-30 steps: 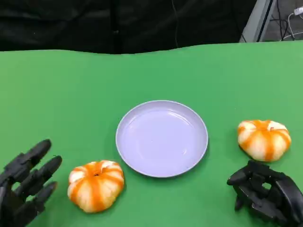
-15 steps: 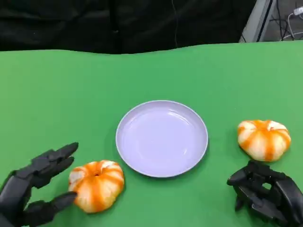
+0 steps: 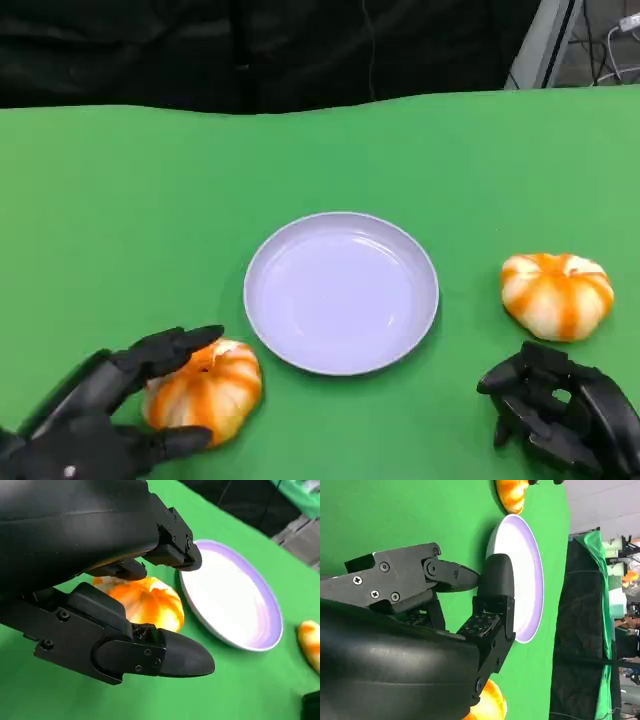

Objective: Grasp the bread from the table and place it into the plate.

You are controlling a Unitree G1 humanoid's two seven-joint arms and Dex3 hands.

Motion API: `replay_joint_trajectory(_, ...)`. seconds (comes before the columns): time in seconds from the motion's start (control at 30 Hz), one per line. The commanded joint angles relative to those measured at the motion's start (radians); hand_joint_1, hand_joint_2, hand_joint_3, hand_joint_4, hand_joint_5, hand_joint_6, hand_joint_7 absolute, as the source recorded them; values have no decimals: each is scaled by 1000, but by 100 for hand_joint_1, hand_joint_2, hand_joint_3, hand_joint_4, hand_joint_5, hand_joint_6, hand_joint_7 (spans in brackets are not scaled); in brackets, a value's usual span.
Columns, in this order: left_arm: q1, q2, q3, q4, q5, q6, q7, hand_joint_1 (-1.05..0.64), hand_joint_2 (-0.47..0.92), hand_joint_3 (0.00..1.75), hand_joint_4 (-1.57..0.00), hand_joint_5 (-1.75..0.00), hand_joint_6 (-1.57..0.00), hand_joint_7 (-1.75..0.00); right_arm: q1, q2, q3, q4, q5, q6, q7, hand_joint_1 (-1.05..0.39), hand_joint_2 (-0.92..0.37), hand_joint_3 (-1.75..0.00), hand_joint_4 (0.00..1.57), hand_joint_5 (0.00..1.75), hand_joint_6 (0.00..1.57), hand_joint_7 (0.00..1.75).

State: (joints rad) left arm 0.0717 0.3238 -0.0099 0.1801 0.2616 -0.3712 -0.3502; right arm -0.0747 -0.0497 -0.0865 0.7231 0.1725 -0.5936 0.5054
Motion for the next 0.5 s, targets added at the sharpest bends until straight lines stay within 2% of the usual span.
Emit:
replay_joint_trajectory(0.03, -39, 69, -57, -26, 66, 80, -30, -102, 92, 45, -35, 0, -30, 0, 8, -10, 2, -14, 1, -4, -4, -24, -92, -47, 62, 175, 74, 110)
replay_joint_trajectory(0.37, -124, 125, -185, -37, 161, 309, -120, -105, 92, 50, -32, -1, -27, 0, 13, -9, 8, -27, 5, -2, -9, -24, -92, -47, 62, 175, 74, 111)
replay_joint_trajectory(0.5, -138, 137, -211, -38, 168, 346, -128, -105, 92, 51, -33, -1, -27, 0, 15, -8, 9, -33, 8, 4, -10, -24, -92, -47, 62, 175, 74, 111)
